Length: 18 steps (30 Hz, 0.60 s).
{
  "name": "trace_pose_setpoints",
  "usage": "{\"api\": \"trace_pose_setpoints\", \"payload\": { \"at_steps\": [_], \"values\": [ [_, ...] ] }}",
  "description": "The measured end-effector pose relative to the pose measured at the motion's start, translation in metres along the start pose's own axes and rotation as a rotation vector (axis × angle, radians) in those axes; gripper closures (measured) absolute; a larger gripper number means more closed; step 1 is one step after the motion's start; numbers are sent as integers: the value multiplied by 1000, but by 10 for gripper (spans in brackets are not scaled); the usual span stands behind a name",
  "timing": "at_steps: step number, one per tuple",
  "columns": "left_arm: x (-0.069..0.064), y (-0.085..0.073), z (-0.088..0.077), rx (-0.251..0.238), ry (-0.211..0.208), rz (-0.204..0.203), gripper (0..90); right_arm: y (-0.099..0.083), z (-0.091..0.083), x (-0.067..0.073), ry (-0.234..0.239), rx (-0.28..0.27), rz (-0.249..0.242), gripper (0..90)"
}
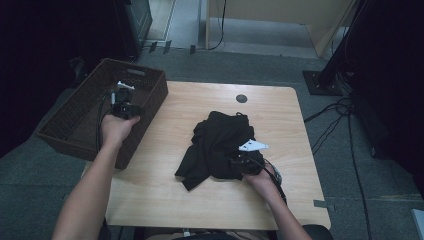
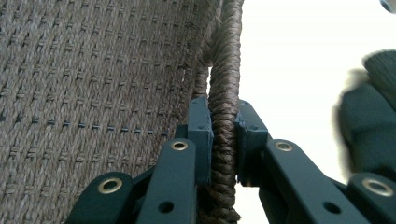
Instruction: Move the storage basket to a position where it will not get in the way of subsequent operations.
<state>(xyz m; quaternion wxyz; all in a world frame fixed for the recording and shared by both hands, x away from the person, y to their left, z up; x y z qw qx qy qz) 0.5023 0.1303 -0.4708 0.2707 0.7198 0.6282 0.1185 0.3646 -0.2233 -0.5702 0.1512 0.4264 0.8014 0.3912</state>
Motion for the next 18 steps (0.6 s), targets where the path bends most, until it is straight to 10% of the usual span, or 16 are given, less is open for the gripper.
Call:
{"api": "trace_pose_setpoints", "payload": {
  "at_steps": [8,15,18],
  "values": [
    [7,20,12,-11,33,-111,785,0,0,0,1,2,-1,369],
    [7,26,17,-13,30,-147,776,0,0,0,4,-1,2,368],
    [6,27,18,-7,45,-103,744,1,0,-1,3,-1,4,366]
  ]
}}
Point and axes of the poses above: each handheld gripper's, and its own axes: z roughly forward along the jaws, y roughly out of its top, x roughly to its left, the point moved 8 cm from there along z, roughly forward along the jaws, and after that the axes turned 3 degrees about y, right-handed, at the moved point
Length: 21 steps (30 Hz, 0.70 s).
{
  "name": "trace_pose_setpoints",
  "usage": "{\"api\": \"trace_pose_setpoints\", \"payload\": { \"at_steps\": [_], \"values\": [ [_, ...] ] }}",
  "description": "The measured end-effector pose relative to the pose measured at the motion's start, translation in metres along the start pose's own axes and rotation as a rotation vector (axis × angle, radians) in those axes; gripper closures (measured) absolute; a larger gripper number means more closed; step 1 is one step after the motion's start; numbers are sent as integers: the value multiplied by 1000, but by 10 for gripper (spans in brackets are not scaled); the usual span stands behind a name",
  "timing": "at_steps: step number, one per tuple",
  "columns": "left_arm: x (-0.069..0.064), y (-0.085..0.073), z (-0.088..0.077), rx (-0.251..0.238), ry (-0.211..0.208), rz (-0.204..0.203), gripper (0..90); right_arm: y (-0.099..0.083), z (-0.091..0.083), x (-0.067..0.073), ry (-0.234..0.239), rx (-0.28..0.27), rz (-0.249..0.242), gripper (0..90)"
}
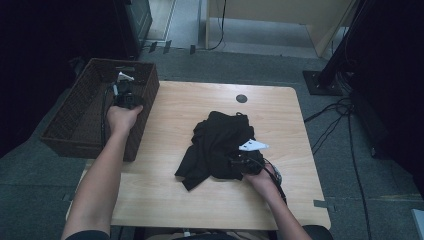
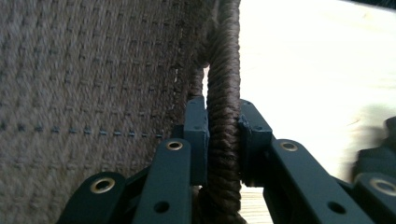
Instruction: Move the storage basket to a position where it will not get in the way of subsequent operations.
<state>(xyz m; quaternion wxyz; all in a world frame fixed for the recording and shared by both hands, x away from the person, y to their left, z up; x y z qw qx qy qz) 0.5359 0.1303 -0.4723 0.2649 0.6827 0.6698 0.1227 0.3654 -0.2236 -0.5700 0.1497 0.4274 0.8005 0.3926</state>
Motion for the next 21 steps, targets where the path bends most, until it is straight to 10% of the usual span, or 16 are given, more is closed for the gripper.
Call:
{"api": "trace_pose_setpoints", "payload": {
  "at_steps": [7,21],
  "values": [
    [-7,3,-16,-63,-62,51,530,2,-1,-1,8,0,14,350],
    [-57,-21,-56,-109,-186,218,459,7,-12,-3,37,29,74,288]
  ]
}}
Point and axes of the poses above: each handheld gripper's, and its own axes: z roughly forward along the jaws, y roughly out of its top, x roughly to its left, the point moved 8 cm from there along z, roughly forward along the jaws, and after that the axes turned 3 degrees about y, right-handed, at the moved point
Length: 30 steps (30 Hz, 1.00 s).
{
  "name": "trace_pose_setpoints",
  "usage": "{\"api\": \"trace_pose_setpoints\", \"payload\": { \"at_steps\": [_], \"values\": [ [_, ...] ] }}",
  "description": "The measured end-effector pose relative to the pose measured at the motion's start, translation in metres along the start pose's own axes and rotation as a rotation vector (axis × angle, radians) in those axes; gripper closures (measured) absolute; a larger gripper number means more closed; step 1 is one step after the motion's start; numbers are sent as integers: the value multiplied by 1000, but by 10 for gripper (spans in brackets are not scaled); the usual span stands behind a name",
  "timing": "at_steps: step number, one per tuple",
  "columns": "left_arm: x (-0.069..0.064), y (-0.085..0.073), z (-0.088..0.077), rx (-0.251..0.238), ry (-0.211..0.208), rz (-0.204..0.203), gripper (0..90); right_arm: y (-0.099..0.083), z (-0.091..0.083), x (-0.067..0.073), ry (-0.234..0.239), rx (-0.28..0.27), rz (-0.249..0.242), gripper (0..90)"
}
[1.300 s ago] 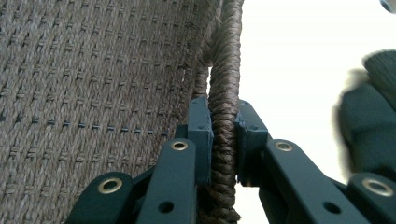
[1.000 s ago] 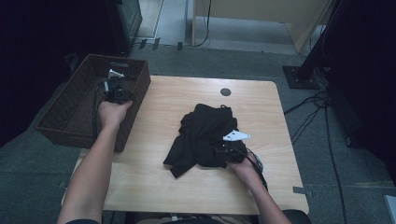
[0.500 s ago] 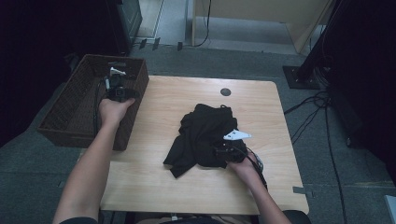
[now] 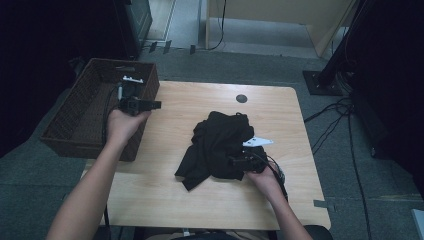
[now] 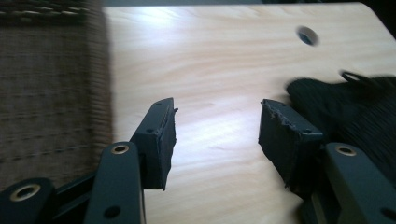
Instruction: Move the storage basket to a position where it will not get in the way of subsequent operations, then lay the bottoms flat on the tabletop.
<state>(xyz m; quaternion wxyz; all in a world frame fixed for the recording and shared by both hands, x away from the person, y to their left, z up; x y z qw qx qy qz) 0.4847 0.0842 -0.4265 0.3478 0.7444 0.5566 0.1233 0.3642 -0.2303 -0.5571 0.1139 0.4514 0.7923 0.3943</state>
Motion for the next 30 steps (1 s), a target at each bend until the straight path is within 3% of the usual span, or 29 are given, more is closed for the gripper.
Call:
{"api": "trace_pose_setpoints", "payload": {
  "at_steps": [1,2,6,11,17,22,24,26,27,30],
  "values": [
    [-11,-6,2,-2,-23,26,457,1,-1,0,-2,-4,0,288],
    [-11,-6,2,-2,-23,26,453,1,-2,1,1,-3,6,288],
    [-34,-21,11,14,-76,72,450,5,-7,0,1,-16,13,288],
    [-48,-34,19,26,-108,130,443,7,-8,-4,-6,-24,24,289],
    [-66,-53,27,37,-158,154,459,10,-11,-3,-12,-26,31,289],
    [-81,-68,34,40,-178,225,514,15,-15,-3,-21,-26,37,294],
    [-88,-74,40,65,-188,245,511,20,-17,-3,-8,-41,51,290],
    [-89,-75,42,56,-196,247,509,22,-18,-4,-7,-43,48,290],
    [-91,-77,44,58,-203,242,456,27,-22,-2,7,-47,50,291],
    [-97,-83,53,109,-242,225,427,34,-24,2,11,-56,38,291]
  ]
}}
Point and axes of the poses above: each handheld gripper's, and its own axes: z roughly forward along the jaws, y roughly out of its top, x roughly to its left, the point moved 8 cm from there along z, roughly forward along the jaws, and after that the axes turned 3 degrees about y, right-handed, at the moved point
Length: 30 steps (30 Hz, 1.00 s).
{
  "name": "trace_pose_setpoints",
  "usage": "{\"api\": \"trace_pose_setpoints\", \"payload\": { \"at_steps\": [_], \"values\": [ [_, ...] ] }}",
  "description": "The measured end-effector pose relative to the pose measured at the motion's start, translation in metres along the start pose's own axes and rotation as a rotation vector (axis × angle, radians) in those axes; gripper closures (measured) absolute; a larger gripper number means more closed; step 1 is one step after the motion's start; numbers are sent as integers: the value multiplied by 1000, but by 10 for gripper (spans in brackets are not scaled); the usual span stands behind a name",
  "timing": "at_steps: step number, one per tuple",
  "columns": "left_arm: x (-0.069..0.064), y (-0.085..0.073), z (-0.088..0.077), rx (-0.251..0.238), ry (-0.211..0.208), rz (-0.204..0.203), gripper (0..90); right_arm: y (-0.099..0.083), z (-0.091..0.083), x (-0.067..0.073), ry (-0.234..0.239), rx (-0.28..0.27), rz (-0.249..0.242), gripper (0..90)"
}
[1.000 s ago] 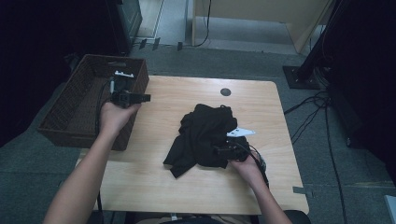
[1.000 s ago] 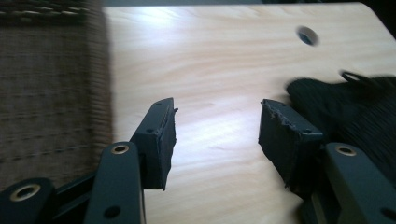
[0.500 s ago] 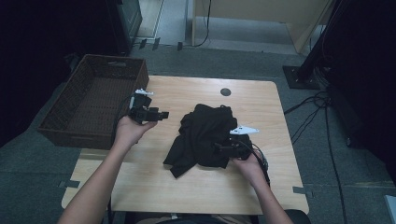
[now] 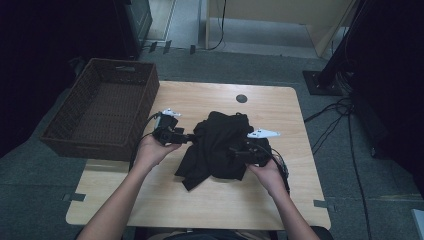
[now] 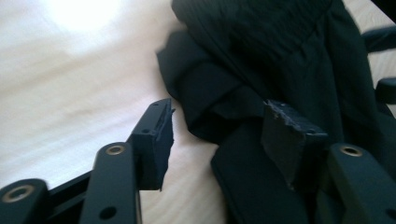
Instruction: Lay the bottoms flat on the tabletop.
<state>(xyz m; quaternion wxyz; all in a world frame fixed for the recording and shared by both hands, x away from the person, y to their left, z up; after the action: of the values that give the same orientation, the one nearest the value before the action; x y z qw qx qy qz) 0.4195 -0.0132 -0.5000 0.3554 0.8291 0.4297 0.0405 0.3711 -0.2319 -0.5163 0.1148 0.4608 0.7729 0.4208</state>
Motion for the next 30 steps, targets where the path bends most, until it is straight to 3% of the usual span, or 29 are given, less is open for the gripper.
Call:
{"api": "trace_pose_setpoints", "payload": {
  "at_steps": [2,6,11,14,15,18,19,20,21,25,30],
  "values": [
    [-4,-2,6,7,-7,29,414,7,1,5,0,-3,-14,280],
    [-10,-10,22,-9,-21,37,386,21,13,26,35,-17,-35,240],
    [-13,-20,39,34,-12,71,380,24,27,43,72,-24,-49,192],
    [-14,-27,49,50,-20,69,410,17,44,47,58,11,-58,172],
    [-14,-30,51,59,-23,66,444,14,50,46,48,31,-58,204],
    [-12,-38,55,75,-10,95,667,7,59,37,19,58,-124,398],
    [-12,-39,55,72,-3,97,818,5,58,34,62,69,-98,568],
    [-12,-39,54,75,-8,90,818,5,58,34,62,69,-98,568],
    [-12,-39,53,77,-15,83,883,4,55,30,97,78,-57,720],
    [-13,-38,47,67,-28,80,899,4,45,23,113,80,-18,794],
    [-4,-36,34,39,-6,60,900,7,18,6,90,47,-10,792]
  ]
}}
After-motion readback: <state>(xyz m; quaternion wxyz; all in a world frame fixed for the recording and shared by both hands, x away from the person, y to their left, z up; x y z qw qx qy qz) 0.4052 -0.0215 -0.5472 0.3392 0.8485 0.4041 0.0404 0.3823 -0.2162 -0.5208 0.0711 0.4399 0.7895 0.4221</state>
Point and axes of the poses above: each handheld gripper's, and its own axes: z roughly forward along the jaws, y roughly out of its top, x roughly to its left, the point moved 8 cm from there along z, roughly forward along the jaws, and after that the axes turned 3 degrees about y, right-handed, at the moved point
